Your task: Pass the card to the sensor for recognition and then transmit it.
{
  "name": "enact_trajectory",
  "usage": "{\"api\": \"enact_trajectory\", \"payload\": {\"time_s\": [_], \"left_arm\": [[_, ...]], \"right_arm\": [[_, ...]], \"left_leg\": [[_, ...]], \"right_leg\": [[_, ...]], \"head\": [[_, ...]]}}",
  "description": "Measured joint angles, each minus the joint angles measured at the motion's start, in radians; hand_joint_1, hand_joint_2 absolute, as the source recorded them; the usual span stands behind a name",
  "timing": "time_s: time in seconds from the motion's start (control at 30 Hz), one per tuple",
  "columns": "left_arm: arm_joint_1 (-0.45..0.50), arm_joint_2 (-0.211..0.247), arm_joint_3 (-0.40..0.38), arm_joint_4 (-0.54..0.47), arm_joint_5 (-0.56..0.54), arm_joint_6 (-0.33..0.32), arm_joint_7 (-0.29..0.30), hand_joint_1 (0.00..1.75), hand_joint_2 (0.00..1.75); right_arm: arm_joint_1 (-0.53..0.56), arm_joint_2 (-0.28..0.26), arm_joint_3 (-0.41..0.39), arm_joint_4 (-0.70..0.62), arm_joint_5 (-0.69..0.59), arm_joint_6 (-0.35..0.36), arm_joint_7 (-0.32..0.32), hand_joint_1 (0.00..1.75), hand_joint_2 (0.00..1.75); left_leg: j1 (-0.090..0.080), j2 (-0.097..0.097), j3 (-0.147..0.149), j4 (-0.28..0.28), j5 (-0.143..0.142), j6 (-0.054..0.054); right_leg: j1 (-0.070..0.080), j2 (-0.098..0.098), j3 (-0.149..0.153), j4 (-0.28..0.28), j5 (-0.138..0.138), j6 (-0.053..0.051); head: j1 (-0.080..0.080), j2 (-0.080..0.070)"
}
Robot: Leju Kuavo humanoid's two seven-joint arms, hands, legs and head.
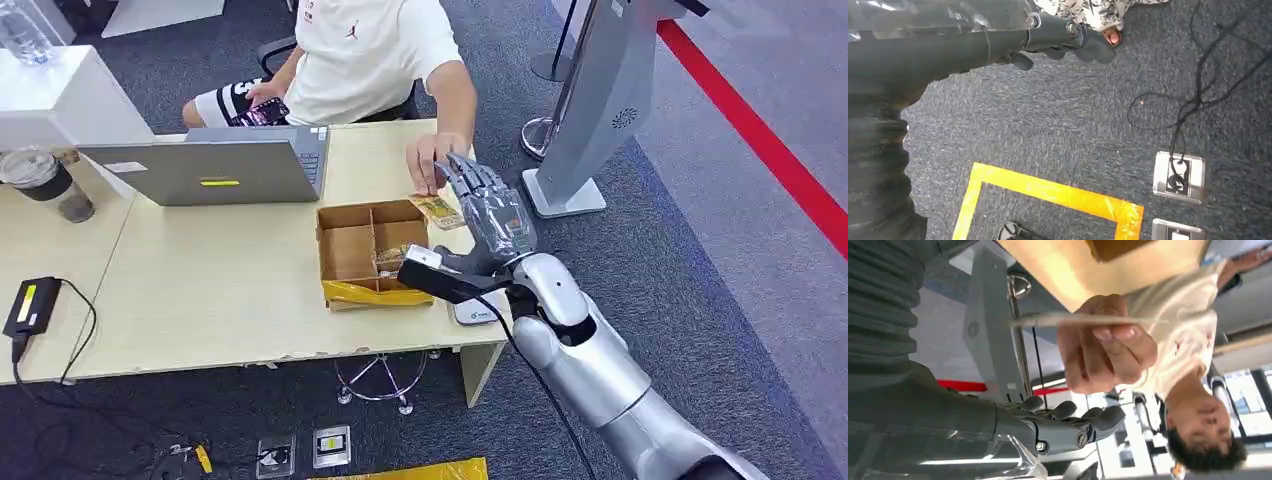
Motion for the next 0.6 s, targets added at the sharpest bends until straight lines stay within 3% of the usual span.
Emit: {"api": "enact_trajectory", "payload": {"time_s": [0.27, 0.6], "left_arm": [[0.000, 0.000, 0.000, 0.001, 0.004, 0.000, 0.000, 0.00, 1.75], [0.000, 0.000, 0.000, 0.001, 0.000, 0.001, 0.000, 0.00, 1.75]], "right_arm": [[-0.024, 0.042, 0.031, 0.129, -0.031, -0.010, -0.008, 0.00, 1.75], [-0.042, 0.062, 0.043, 0.193, -0.031, -0.028, -0.001, 0.00, 1.75]], "left_leg": [[0.000, 0.000, -0.001, 0.000, 0.000, 0.000], [0.000, 0.000, -0.001, 0.000, 0.000, 0.000]], "right_leg": [[0.000, 0.000, -0.001, 0.000, 0.000, 0.000], [0.000, 0.000, -0.001, 0.000, 0.000, 0.000]], "head": [[0.000, 0.000], [0.000, 0.000]]}}
